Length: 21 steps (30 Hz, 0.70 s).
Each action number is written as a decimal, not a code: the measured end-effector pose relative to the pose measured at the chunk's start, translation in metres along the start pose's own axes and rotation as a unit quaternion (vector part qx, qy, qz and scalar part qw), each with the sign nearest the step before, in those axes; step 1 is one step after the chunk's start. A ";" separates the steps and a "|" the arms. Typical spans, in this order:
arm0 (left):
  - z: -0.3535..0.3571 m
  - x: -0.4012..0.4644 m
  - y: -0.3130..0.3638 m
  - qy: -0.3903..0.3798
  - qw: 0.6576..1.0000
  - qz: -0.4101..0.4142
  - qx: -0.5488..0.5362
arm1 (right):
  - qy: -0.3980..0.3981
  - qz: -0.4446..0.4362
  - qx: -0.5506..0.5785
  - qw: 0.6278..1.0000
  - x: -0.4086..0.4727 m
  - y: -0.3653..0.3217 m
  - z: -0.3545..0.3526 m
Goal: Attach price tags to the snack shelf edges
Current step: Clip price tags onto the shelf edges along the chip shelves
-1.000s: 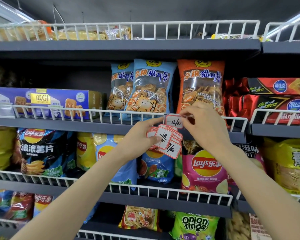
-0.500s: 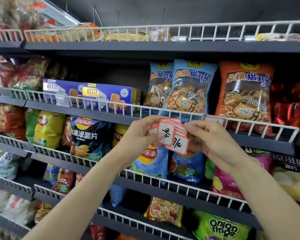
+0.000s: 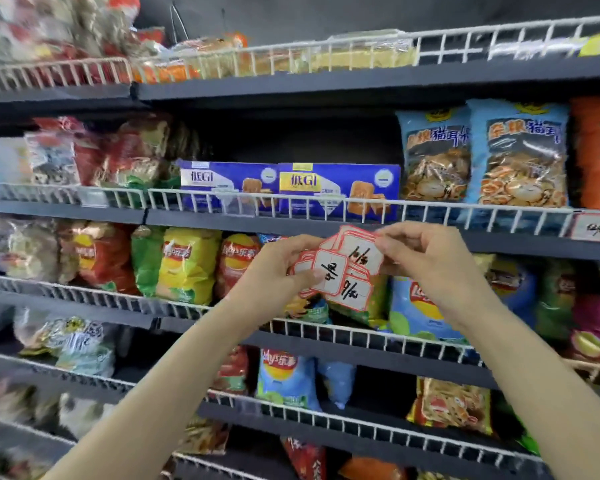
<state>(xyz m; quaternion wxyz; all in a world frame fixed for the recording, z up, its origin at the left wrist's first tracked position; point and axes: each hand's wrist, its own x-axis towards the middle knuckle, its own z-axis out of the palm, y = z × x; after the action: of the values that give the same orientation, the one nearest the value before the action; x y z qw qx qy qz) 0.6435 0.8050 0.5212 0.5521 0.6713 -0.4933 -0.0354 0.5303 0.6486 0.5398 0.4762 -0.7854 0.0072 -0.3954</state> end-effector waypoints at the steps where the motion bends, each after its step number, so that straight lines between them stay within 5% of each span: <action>1: -0.008 -0.001 -0.004 0.003 1.000 -0.002 0.000 | -0.003 0.005 -0.003 1.000 0.002 -0.001 0.009; 21: -0.051 0.040 -0.046 0.003 1.000 -0.009 -0.004 | -0.007 0.018 -0.050 0.999 0.055 0.022 0.058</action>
<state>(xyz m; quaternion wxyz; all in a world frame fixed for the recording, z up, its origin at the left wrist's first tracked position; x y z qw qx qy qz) 0.7231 0.8085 0.5257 0.5560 0.6735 -0.4854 -0.0402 0.6125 0.6585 0.5435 0.4433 -0.8105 0.0376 -0.3810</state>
